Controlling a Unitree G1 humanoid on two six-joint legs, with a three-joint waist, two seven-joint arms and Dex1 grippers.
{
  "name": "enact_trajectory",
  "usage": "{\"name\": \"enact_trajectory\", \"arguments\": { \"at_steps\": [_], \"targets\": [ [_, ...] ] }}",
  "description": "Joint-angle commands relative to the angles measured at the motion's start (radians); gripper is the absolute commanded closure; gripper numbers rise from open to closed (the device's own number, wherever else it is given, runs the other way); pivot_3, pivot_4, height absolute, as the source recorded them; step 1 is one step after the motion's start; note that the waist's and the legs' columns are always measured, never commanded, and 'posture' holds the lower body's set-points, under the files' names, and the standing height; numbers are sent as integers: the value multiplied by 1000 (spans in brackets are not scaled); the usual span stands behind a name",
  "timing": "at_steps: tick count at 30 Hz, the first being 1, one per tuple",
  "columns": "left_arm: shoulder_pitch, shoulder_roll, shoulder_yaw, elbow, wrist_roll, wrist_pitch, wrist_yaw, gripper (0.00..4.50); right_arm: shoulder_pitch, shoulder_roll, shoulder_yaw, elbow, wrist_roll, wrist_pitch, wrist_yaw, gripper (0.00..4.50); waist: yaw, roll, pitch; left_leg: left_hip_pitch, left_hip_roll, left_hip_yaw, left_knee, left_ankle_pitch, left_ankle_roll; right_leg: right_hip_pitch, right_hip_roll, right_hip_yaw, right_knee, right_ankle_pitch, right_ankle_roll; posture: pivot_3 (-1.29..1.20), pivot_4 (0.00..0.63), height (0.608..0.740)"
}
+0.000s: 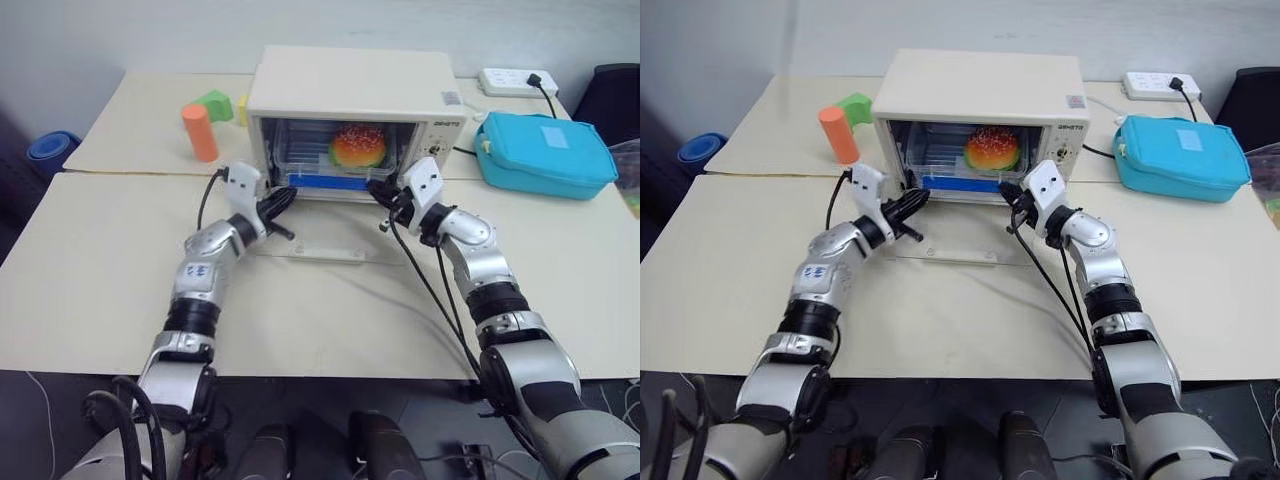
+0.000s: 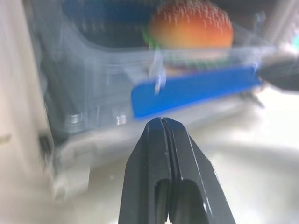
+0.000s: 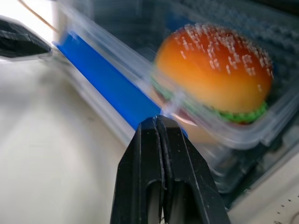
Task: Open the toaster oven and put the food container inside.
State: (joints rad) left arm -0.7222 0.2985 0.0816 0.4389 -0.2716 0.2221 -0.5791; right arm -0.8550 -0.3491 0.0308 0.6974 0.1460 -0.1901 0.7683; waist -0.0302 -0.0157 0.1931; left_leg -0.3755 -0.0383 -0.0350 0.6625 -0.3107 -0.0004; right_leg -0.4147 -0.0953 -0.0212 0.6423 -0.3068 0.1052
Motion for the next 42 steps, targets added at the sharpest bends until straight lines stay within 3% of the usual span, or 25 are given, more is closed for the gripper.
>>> {"name": "enact_trajectory", "arguments": {
  "at_steps": [1, 5, 9, 10, 16, 21, 27, 34, 40, 42],
  "targets": [
    [72, 108, 43, -219, -109, 93, -147, 4111, 89, -65, -29, -241, 56, 92, 60, 4500, 2, 0, 0, 0, 0, -1, 0, 0, 0, 0, 0, 1, 0, 0, 0, 0, 150, 740],
    [194, 321, 112, -364, -233, 149, -410, 3036, 240, -205, -74, -432, 111, 196, 148, 4500, 3, 1, 0, -2, 0, -3, 1, 0, 0, 0, -1, 4, -1, 0, 0, 0, 150, 740],
    [309, 503, 131, -330, -242, 6, -725, 2010, 349, -313, -79, -339, 93, 117, 266, 4500, 6, 1, 1, 0, -1, -4, 0, -1, 0, 3, -1, 3, -9, -1, -1, 0, 150, 740],
    [329, 515, 126, -324, -235, -24, -778, 1908, 356, -314, -72, -285, 75, 83, 283, 4500, 4, 1, 0, 1, -1, -4, 0, 0, 1, 5, -1, 3, -10, 0, -1, 0, 150, 740],
    [368, 474, 86, -364, -262, -60, -832, 126, 322, -232, -19, -64, 28, -87, 340, 4500, -2, 1, 1, 3, 0, -3, -3, -1, 1, 5, -1, 4, -11, -1, -1, 0, 150, 740],
    [379, 431, 110, -451, -316, 16, -759, 56, 309, -168, -34, -66, 66, -138, 366, 4500, -3, 1, 1, 4, 2, -1, -3, -1, 0, 4, 1, 5, -7, -1, -1, 0, 150, 740],
    [389, 389, 205, -488, -404, 111, -599, 56, 318, -121, -111, -222, 216, -96, 385, 4500, 3, 1, 1, 3, 2, -1, -3, -1, 0, 4, 0, 5, -6, -1, -1, 0, 150, 740],
    [387, 299, 318, -549, -518, 205, -373, 56, 218, -46, -209, -357, 382, 44, 265, 4500, 2, 2, 1, 3, 2, -2, -2, -1, 0, 4, 0, 5, -6, -1, -1, 0, 150, 740],
    [395, 322, 304, -519, -387, 131, -281, 56, 144, -49, -259, -415, 496, 215, 226, 4500, 5, 2, 1, 3, 1, -2, -2, -1, 0, 3, 0, 5, -6, -1, -1, 0, 150, 740],
    [440, 349, 278, -532, -307, 41, -322, 0, 164, -91, -248, -464, 508, 276, 266, 4100, 5, 2, 1, 2, 1, -3, -2, -1, 0, 3, 0, 4, -6, -1, -1, 0, 150, 740]
  ]
}}
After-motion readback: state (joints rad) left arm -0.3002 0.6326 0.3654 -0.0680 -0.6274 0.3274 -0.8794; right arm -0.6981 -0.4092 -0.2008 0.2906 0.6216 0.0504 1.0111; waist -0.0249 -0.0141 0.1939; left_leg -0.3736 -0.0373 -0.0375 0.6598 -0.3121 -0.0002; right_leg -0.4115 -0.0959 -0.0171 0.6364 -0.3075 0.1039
